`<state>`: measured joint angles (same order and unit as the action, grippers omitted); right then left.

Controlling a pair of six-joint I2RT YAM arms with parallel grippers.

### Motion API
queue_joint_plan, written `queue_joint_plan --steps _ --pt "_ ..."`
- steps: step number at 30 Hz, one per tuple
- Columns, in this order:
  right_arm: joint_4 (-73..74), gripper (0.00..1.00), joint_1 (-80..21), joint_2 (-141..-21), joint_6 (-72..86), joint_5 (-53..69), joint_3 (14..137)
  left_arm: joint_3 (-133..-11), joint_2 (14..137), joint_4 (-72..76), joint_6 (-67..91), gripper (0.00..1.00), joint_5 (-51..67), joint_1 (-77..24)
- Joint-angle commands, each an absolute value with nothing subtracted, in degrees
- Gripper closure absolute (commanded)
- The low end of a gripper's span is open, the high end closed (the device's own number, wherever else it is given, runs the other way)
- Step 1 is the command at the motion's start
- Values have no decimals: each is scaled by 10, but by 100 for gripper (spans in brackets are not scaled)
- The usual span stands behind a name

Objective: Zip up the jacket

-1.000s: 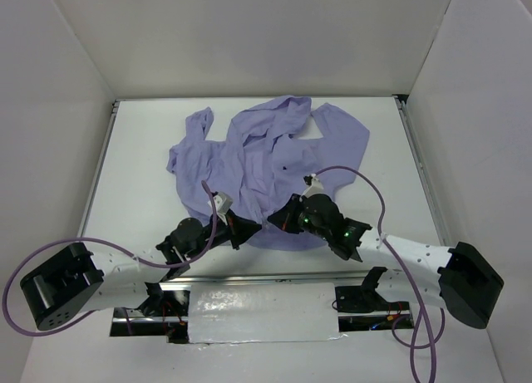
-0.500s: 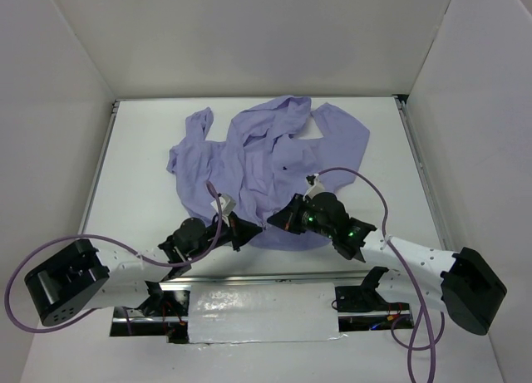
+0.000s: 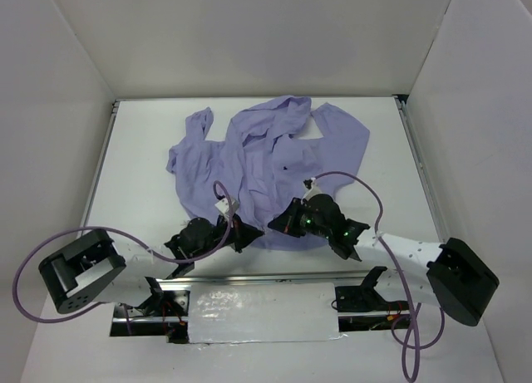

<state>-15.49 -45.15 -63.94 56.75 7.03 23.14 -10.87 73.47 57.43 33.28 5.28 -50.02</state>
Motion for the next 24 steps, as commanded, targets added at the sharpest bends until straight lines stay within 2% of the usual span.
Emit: queue_joint_plan --steps 1,12,24 --pt "-228 100 -447 -670 548 83 219 -114 769 608 352 100 63 -497" --pt "-264 100 -449 -758 541 86 209 -105 895 675 409 100 81 -495" --pt "-256 100 -461 -787 533 87 200 -114 947 689 418 98 91 -492"
